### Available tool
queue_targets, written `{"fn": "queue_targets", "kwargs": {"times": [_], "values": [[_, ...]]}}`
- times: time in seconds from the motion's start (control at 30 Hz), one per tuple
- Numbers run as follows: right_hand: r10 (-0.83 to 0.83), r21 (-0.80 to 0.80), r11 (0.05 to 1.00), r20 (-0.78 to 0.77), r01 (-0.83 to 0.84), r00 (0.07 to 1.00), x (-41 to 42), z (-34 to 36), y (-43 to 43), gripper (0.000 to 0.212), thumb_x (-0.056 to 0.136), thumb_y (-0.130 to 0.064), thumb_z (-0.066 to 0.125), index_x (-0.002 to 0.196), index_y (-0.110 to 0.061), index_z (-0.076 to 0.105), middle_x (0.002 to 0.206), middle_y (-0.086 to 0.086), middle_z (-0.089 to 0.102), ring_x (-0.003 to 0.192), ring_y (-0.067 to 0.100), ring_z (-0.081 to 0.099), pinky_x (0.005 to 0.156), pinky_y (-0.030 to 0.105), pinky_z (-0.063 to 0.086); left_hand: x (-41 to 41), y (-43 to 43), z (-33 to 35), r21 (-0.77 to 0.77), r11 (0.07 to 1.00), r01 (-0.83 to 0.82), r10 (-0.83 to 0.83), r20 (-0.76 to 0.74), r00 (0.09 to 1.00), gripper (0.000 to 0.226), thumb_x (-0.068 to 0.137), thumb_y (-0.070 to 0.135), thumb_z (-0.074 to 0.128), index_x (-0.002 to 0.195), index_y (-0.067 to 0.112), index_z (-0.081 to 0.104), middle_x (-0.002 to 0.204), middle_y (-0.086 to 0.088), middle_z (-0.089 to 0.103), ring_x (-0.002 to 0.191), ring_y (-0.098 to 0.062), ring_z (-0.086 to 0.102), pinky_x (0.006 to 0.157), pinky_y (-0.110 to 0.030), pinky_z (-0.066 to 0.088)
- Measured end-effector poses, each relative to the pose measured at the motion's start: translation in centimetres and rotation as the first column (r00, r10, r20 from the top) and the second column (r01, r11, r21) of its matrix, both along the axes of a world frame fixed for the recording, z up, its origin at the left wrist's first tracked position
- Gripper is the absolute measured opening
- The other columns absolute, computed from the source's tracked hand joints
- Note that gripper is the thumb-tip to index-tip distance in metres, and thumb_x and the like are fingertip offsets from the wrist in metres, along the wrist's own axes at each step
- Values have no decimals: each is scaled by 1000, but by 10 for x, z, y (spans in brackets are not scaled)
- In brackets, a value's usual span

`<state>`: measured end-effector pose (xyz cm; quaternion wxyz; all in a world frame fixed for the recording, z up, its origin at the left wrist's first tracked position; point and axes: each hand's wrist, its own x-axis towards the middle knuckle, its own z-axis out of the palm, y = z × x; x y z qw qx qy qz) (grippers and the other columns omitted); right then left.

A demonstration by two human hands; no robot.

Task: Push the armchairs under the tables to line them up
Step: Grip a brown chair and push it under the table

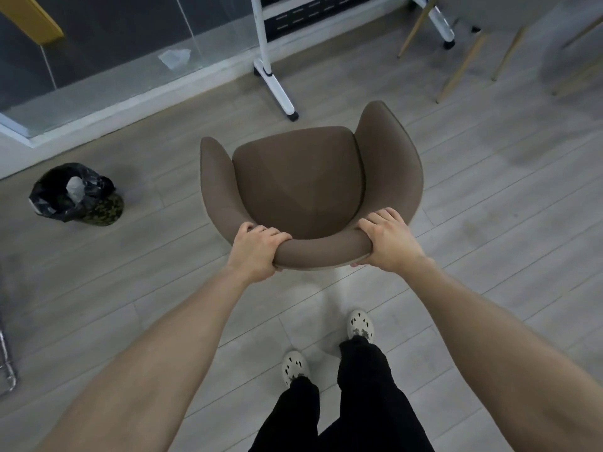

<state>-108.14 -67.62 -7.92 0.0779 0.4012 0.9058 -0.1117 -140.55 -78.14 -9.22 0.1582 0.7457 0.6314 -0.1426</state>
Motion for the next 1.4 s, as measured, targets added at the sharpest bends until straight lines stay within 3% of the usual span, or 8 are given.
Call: {"fn": "queue_targets", "kwargs": {"times": [0.23, 0.43, 0.57, 0.67, 0.83, 1.2, 1.4], "values": [[4, -4, 1000, 30, -4, 1000, 2, -1, 108, 101, 49, -100, 61, 116, -23, 66, 108, -2, 65, 111, 28, 61, 117, 46, 35, 6, 100, -3, 53, 998, -17, 16, 14, 1000, 68, 71, 60, 83, 134, 48, 57, 126, 18, 70, 116, -15, 66, 111, -45, 37], [46, 7, 999, 6, -46, 999, -10, -5, 231, 88, 52, -86, 82, 113, -24, 65, 104, -2, 63, 108, 30, 62, 113, 48, 39, -4, 212, -3, 46, 997, -68, 68, 5, 998, 71, 70, 67, 83, 134, 50, 57, 127, 20, 70, 116, -13, 66, 108, -44, 38], [56, 9, 998, -20, -55, 998, -18, -3, 314, 83, 56, -85, 74, 109, -21, 65, 102, 0, 63, 106, 33, 62, 111, 49, 40, -8, 292, 2, 1, 995, -102, 102, 7, 995, 71, 73, 61, 83, 138, 50, 55, 132, 20, 69, 123, -14, 63, 110, -44, 36], [76, -5, 997, -11, -76, 997, -27, 0, 375, 89, 57, -90, 63, 114, -22, 65, 105, 0, 64, 109, 31, 60, 114, 49, 39, -13, 347, 3, -6, 991, -132, 132, 16, 991, 73, 75, 58, 86, 140, 51, 53, 135, 21, 67, 127, -14, 61, 114, -46, 35], [118, -15, 993, 55, -118, 991, -43, 4, 463, 89, 62, -87, 76, 126, -26, 62, 118, -2, 63, 119, 29, 57, 119, 47, 32, -21, 425, 4, -28, 986, -163, 163, 15, 986, 68, 76, 57, 82, 137, 52, 52, 134, 21, 67, 125, -14, 61, 112, -46, 36], [112, -24, 994, 44, -111, 993, -95, 6, 588, 83, 65, -82, 81, 124, -26, 61, 116, -2, 63, 117, 27, 57, 120, 47, 32, -68, 547, 2, 7, 984, -177, 177, 19, 984, 65, 80, 55, 81, 137, 53, 51, 134, 20, 67, 124, -15, 62, 113, -46, 34], [87, -45, 995, 49, -85, 995, -116, 5, 616, 76, 68, -73, 82, 123, -24, 62, 115, -1, 63, 117, 29, 58, 119, 49, 34, -90, 584, 8, -11, 989, -149, 149, -6, 989, 68, 80, 52, 83, 140, 51, 51, 135, 19, 66, 125, -15, 62, 113, -46, 36]]}}
